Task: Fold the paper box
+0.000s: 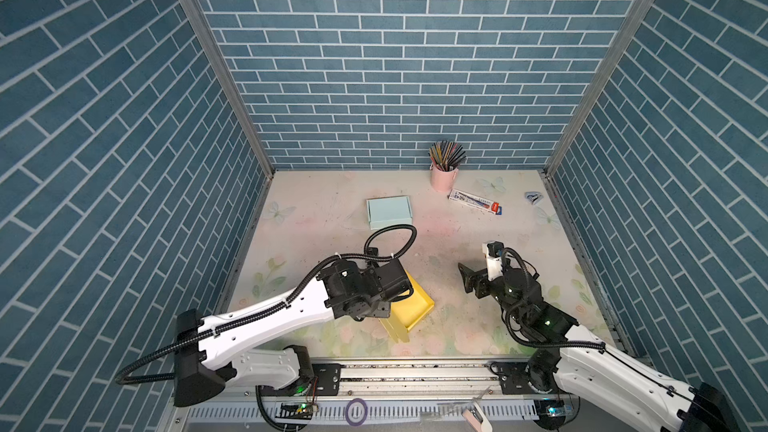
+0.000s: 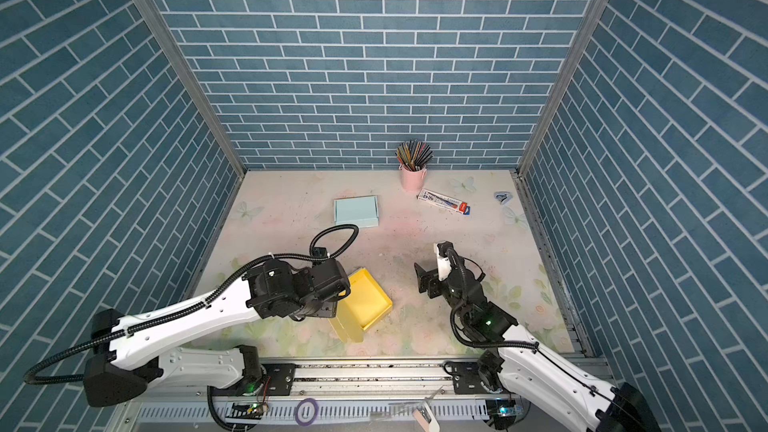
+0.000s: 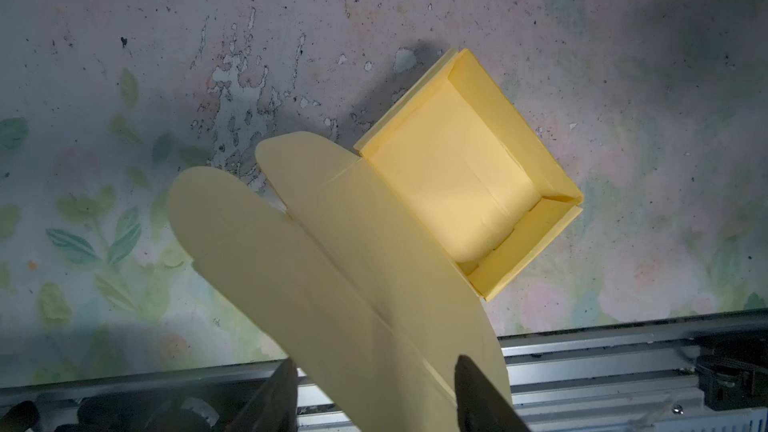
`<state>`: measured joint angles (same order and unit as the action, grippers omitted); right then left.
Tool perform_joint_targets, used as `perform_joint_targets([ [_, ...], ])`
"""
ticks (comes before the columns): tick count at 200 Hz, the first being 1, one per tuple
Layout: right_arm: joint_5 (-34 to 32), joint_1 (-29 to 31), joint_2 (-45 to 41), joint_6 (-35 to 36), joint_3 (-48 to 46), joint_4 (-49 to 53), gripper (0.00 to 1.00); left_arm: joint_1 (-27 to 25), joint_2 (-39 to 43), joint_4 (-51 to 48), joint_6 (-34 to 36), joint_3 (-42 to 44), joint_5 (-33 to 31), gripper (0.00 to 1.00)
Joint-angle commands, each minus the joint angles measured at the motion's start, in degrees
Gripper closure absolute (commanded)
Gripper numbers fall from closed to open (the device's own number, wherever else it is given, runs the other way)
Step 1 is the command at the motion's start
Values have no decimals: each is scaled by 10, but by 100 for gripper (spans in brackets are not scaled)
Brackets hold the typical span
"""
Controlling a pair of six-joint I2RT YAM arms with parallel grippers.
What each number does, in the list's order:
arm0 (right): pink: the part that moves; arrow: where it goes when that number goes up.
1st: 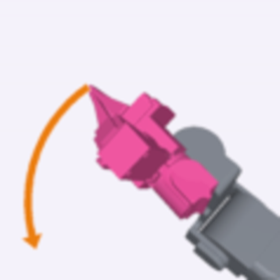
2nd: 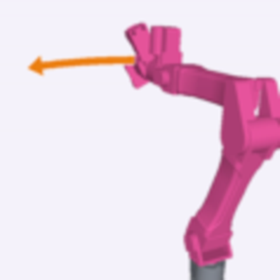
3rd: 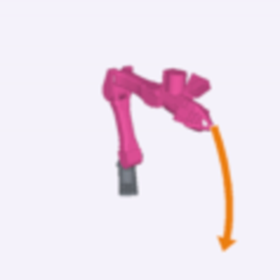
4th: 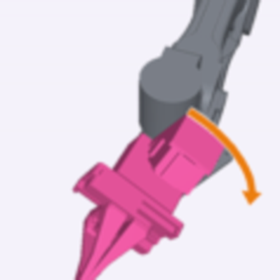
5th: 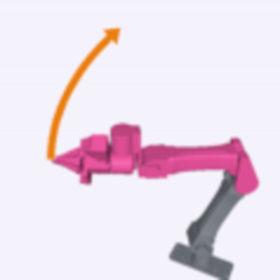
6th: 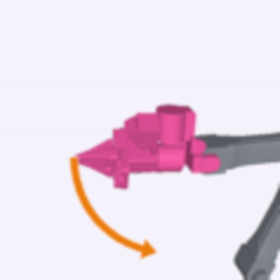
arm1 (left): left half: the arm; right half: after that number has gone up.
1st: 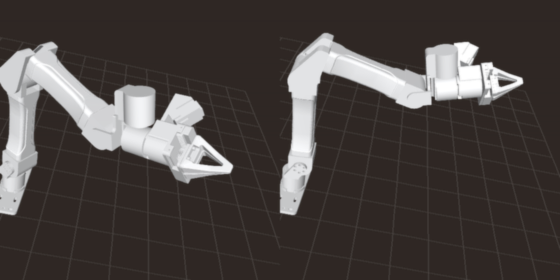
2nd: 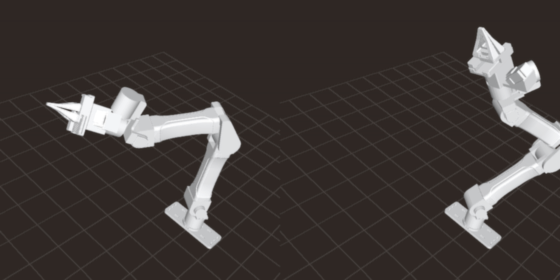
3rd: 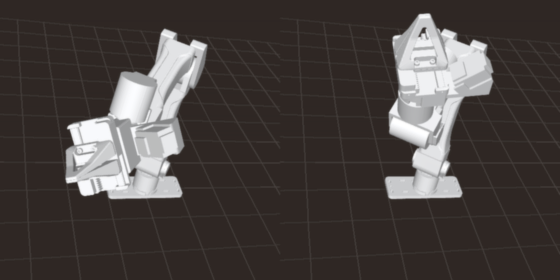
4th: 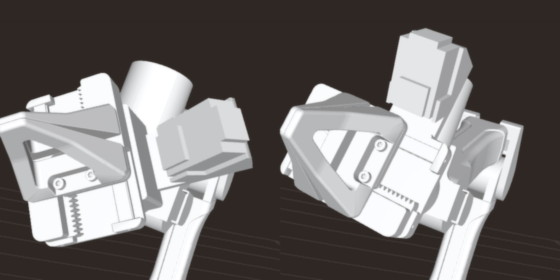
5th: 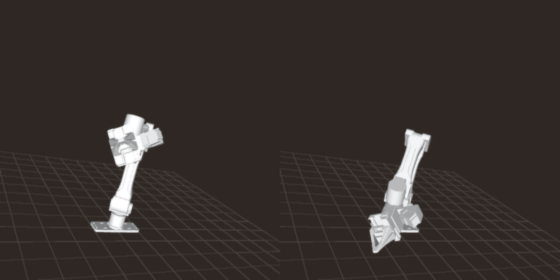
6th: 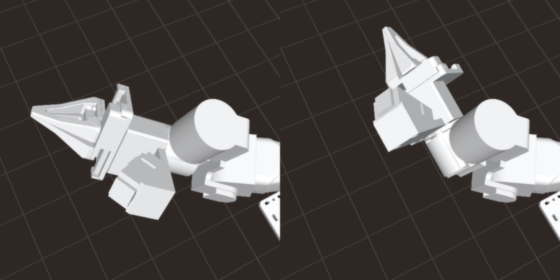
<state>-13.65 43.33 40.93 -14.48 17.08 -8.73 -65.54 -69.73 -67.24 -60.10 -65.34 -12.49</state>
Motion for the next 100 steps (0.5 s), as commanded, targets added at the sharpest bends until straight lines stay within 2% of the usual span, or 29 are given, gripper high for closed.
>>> perform_joint_targets([
  [1, 3, -2, -9, 5, 15, 8, 10, -6, 9, 31, -25, 20, -5, 41],
  [49, -4, -2, -16, 5, 14, 16, 10, -5, -3, 51, -17, 18, -6, 57],
  [100, -13, -2, -21, 8, 14, 21, 10, 6, -2, 56, -7, 20, -13, 79],
])
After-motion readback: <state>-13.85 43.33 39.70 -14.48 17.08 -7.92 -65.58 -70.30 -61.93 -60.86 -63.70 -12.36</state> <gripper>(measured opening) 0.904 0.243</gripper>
